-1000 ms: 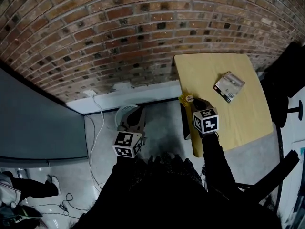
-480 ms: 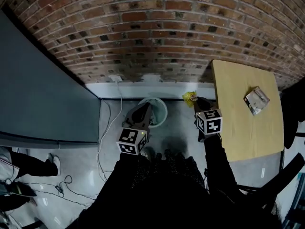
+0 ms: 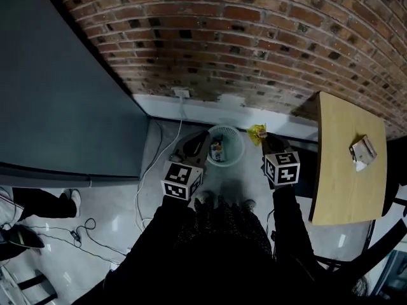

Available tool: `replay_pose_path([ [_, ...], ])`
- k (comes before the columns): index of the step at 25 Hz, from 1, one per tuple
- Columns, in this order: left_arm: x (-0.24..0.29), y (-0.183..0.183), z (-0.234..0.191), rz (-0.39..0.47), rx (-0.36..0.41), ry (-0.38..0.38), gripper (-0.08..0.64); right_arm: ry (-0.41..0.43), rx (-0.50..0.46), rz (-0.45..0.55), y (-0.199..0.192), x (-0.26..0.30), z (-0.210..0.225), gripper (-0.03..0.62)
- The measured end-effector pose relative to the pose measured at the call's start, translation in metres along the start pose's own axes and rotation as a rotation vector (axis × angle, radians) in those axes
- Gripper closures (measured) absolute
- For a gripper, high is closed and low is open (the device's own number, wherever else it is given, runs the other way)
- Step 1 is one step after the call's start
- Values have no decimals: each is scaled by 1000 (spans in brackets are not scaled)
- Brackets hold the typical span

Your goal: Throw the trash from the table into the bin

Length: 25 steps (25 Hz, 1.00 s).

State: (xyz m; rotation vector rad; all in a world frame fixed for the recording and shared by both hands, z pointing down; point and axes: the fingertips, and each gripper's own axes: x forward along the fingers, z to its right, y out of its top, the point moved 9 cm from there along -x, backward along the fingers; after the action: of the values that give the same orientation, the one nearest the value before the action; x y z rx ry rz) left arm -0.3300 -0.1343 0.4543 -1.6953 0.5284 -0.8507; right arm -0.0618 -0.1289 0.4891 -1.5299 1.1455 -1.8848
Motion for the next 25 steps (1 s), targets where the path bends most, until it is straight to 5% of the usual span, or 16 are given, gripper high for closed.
replay_pose_path([
  [12, 4, -39, -22, -33, -41, -42, 554, 44, -38, -80, -21, 32, -45, 574],
  [25, 60, -71, -28, -109, -14, -45, 554, 139, -14, -184, -58, 101, -21, 574],
])
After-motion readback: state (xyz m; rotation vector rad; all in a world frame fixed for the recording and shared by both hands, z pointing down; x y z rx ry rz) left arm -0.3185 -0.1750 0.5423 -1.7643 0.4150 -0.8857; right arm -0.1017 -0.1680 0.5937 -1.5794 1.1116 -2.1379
